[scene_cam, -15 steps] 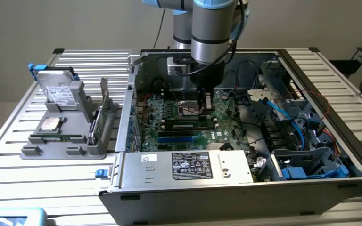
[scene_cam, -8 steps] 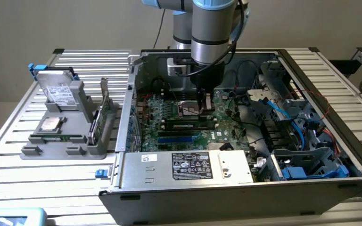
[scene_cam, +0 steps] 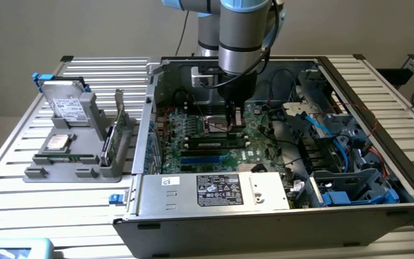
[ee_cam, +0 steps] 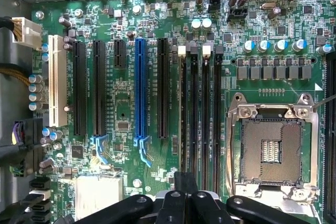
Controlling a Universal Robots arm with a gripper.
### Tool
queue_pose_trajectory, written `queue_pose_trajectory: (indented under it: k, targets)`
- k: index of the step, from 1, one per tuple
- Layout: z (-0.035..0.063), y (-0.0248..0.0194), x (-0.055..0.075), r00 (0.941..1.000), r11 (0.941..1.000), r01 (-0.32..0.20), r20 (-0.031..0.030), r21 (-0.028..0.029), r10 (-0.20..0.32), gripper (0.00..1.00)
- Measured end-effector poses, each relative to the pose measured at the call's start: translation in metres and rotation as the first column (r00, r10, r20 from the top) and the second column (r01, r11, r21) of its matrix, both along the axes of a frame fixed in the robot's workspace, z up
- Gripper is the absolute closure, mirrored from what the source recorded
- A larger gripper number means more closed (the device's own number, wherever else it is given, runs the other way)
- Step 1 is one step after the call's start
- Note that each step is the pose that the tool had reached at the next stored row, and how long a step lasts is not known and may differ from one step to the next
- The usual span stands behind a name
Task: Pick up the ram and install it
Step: 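Press down the ram until it locks into place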
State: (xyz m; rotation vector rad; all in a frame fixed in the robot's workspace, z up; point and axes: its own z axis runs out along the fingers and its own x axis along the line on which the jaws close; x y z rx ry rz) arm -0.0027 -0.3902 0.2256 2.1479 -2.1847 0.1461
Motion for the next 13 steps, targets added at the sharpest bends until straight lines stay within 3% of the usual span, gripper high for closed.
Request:
queue_pose_trajectory:
  k: [6,10,13]
  targets:
    - [-0.0004,0.0001,0.000,1.0000,1.0000,0.000,0.0001,0.0004,0.000,0.89]
    - [0.0127,0.0000,-0.004,1.0000,1.0000,0.000,0.0002,0.0004,0.000,0.89]
    - [0.0148,0.0000,-0.013,1.0000,1.0000,0.000,0.0005,0.0009,0.000,0.89]
